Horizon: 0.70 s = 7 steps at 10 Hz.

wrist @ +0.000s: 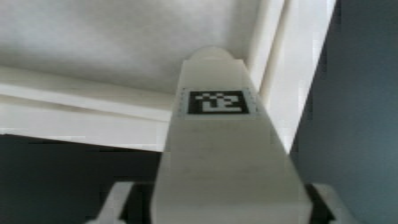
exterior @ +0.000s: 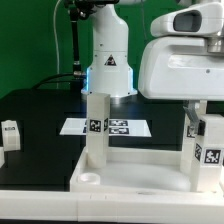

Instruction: Assemble desk

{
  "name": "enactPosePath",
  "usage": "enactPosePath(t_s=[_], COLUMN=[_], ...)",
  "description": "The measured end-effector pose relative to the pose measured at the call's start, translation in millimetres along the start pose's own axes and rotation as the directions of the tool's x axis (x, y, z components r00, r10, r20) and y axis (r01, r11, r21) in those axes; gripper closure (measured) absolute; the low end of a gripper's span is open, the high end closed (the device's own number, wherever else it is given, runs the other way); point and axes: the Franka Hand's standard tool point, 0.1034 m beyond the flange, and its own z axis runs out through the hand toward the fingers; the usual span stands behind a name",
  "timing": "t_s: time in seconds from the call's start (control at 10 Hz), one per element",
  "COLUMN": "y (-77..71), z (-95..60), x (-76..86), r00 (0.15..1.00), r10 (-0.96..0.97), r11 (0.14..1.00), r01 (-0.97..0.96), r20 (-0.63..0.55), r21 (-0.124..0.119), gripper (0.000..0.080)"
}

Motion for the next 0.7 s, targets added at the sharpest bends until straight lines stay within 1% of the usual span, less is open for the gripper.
enactPosePath(t_s=[0.2,0.3,0.4,0.6,0.7], y=[2.0,5.7,10.4,20.6,27.3], z=[0.0,-1.0,-0.9,0.0,0.3], x=[0.0,-1.1,-1.9,-2.9,-3.8], r00=[0.988,0.969,0.942,0.890,0.852], r10=[0.155,0.245,0.335,0.455,0.523], r11=[0.988,0.970,0.942,0.890,0.852], r01=[-0.155,-0.245,-0.334,-0.454,-0.522], r20=[0.002,0.020,0.025,0.020,0.016], r21=[-0.002,-0.007,-0.016,-0.029,-0.037], gripper=[0.0509,0.0509,0.0509,0.0509,0.0509])
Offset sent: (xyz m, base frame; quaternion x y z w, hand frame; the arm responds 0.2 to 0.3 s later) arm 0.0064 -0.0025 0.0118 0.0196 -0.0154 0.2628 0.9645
